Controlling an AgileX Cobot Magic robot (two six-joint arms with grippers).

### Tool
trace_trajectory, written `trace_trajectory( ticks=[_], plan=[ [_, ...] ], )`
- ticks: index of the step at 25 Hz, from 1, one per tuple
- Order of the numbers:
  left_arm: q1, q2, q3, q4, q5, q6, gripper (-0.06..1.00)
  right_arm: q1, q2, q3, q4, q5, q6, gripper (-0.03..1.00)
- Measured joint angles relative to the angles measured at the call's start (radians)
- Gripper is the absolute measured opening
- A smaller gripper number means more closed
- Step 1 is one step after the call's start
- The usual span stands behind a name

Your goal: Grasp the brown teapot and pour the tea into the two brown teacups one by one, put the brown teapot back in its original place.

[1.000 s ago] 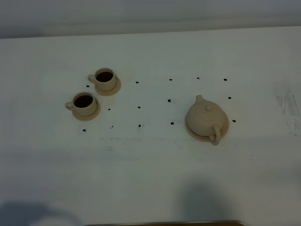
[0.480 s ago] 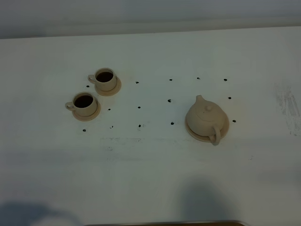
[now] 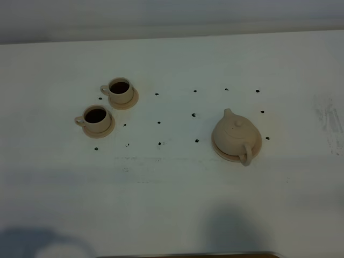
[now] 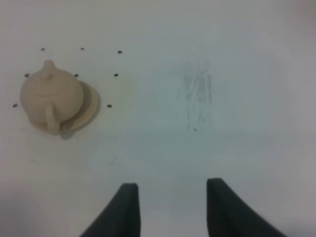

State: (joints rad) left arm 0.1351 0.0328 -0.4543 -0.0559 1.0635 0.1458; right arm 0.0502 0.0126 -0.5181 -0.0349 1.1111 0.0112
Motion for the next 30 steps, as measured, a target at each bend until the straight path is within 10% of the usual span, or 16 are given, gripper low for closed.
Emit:
trace_trajectory(
  ticks=[30],
  plan=[
    [-0.075, -0.038, 0.000, -0.022, 0.000, -0.055, 0.52, 0.000, 0.000, 0.000, 0.000, 0.000, 0.000, 0.31]
  ],
)
